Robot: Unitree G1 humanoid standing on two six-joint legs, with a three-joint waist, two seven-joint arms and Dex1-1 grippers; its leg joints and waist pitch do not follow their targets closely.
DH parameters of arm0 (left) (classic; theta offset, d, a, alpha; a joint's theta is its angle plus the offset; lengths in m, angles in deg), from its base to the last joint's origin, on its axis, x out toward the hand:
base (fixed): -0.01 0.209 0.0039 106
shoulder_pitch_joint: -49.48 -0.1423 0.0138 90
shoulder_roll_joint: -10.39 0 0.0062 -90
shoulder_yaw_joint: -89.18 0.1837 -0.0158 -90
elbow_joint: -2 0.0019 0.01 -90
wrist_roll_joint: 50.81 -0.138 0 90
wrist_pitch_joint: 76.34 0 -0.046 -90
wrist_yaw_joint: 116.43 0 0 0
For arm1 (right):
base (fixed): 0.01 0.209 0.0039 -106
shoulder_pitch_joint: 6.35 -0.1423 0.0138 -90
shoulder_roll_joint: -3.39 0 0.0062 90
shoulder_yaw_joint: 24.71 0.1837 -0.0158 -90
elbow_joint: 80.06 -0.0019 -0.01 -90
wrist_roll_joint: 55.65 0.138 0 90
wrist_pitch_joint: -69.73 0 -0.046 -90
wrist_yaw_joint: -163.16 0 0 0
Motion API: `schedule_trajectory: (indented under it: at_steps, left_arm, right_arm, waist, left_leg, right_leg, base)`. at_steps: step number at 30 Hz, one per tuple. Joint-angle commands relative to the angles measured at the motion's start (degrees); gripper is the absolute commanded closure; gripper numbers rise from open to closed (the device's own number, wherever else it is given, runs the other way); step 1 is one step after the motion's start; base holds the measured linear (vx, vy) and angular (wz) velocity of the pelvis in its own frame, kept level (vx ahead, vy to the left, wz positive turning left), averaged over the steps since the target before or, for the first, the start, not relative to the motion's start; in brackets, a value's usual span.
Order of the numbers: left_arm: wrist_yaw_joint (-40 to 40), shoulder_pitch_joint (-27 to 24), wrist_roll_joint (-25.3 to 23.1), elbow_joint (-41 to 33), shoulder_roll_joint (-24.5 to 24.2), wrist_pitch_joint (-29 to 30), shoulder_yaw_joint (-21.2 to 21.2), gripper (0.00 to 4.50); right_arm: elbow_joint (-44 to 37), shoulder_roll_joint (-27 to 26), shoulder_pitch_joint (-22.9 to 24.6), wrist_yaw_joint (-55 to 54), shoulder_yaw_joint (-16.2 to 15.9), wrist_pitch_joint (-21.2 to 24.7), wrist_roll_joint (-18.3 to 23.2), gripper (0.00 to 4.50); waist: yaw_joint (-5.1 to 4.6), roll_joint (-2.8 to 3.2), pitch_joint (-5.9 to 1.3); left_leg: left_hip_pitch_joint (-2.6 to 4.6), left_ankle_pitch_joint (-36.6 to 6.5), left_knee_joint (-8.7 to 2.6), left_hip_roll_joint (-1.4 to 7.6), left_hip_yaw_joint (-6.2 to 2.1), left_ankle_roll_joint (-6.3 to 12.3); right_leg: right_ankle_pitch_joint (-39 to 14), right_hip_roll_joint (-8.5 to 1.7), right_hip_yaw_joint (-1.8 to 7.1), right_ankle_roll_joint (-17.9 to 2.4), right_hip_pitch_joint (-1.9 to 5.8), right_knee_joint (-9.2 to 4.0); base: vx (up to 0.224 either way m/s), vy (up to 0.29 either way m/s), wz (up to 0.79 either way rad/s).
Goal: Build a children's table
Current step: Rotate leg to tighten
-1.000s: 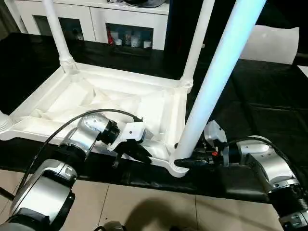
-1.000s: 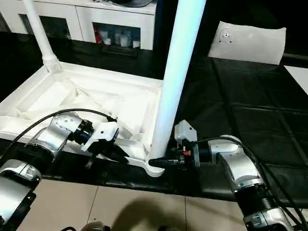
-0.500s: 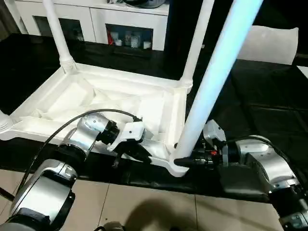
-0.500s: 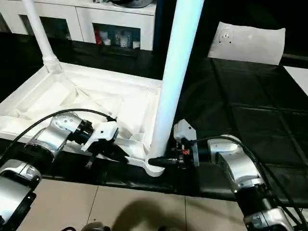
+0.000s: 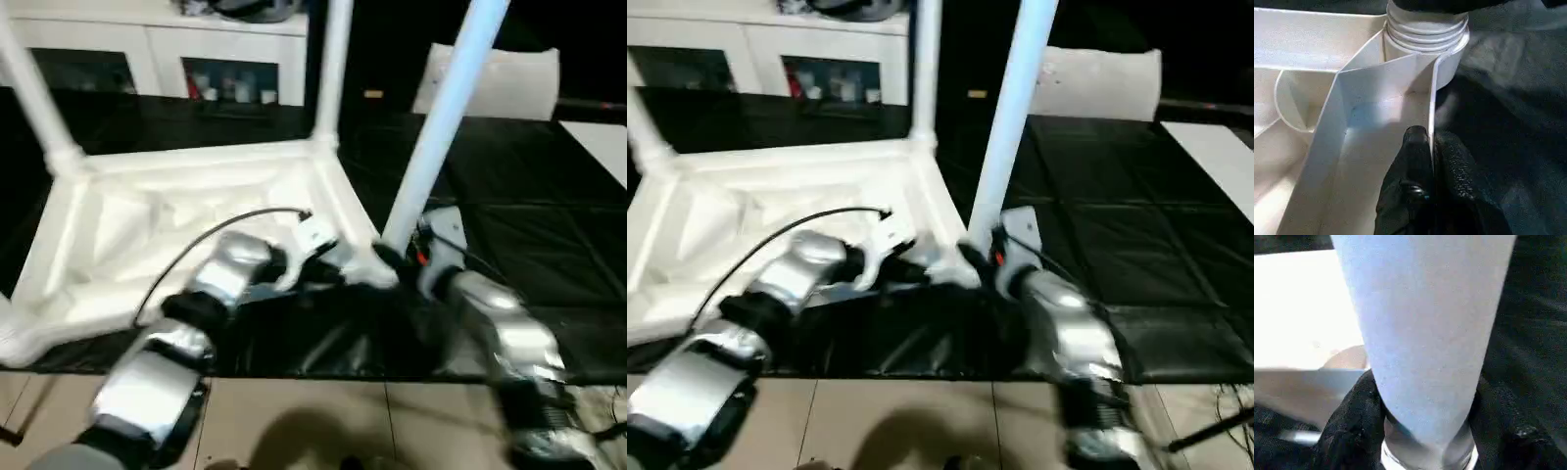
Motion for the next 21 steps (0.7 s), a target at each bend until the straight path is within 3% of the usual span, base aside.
schedule_trajectory:
  at_steps: [1, 7, 11, 14, 16, 19, 21]
  left_arm:
    - [4.9, 1.8, 4.0, -2.1, 6.0, -1.5, -3.0, 4.50]
    - [0.6, -0.3, 2.3, -4.1, 2.3, -3.6, -1.0, 4.50]
    - [-4.1, -1.8, 2.1, -5.3, -0.5, -5.7, -0.4, 4.50]
    - [-9.9, -3.4, 1.9, -6.2, -4.1, -8.6, 0.7, 4.50]
    - [-14.1, -4.2, 2.2, -6.6, -6.2, -9.9, 1.2, 4.50]
    - [-19.7, -4.9, 2.4, -6.8, -9.0, -11.1, 1.9, 4.50]
    - [-23.5, -5.2, 2.3, -6.8, -10.5, -13.0, 2.8, 4.50]
  right_arm:
    - [0.6, -7.4, -0.6, 3.8, -5.6, 0.6, 5.0, 2.16]
    - [-3.0, -6.8, 1.8, 5.7, -5.0, -1.4, 4.8, 1.38]
    - [-4.3, -4.2, 3.2, 7.7, -4.7, -2.7, 4.8, 1.18]
    - [-5.8, 0.3, 4.5, 13.4, -5.2, -5.1, 4.3, 0.84]
    - [-7.4, 4.0, 5.4, 18.6, -5.7, -3.7, 5.3, 0.78]
    - [-8.3, 9.0, 6.3, 25.2, -6.5, -5.2, 5.4, 0.35]
    - [-8.6, 11.6, 6.6, 29.1, -6.9, -5.5, 5.8, 0.31]
  waist:
    - [0.17, -0.68, -3.68]
    - [0.46, -0.47, -3.89]
    - [0.63, -0.61, -3.84]
    - [0.88, -0.61, -3.96]
    - [0.88, -0.47, -3.95]
    - [0.94, -0.34, -3.96]
    - [1.01, -0.35, -3.90]
  left_leg:
    - [-0.02, -13.9, -4.12, 1.29, -0.71, 2.78]
    - [-0.20, -11.2, -4.54, 1.73, -0.63, 3.98]
    - [-0.30, -10.4, -4.46, 1.60, -0.40, 4.67]
    - [-0.46, -9.2, -4.43, 1.60, -0.38, 5.00]
    - [-0.41, -8.8, -4.49, 1.73, -0.40, 5.25]
    - [-0.21, -9.0, -4.53, 2.15, -0.41, 5.14]
    - [-0.20, -9.5, -4.57, 2.30, -0.36, 4.95]
  right_leg:
    - [-32.4, -3.71, 2.11, -2.6, 2.64, -6.00]
    - [-25.4, -3.71, 2.82, -5.5, 2.96, -4.83]
    - [-24.0, -3.79, 3.14, -6.5, 3.08, -4.55]
    - [-23.6, -3.67, 3.24, -5.8, 3.38, -4.35]
    - [-22.7, -3.67, 3.32, -6.0, 3.32, -4.22]
    - [-20.5, -3.59, 3.39, -7.8, 3.20, -3.78]
    - [-19.1, -3.70, 3.53, -9.1, 3.11, -3.55]
  base:
    - [0.000, 0.000, 0.00]
    - [0.000, 0.000, 0.00]
    - [0.000, 0.000, 0.00]
    - [0.000, 0.000, 0.00]
    - [0.000, 0.000, 0.00]
    - [0.000, 0.000, 0.00]
    - [0.000, 0.000, 0.00]
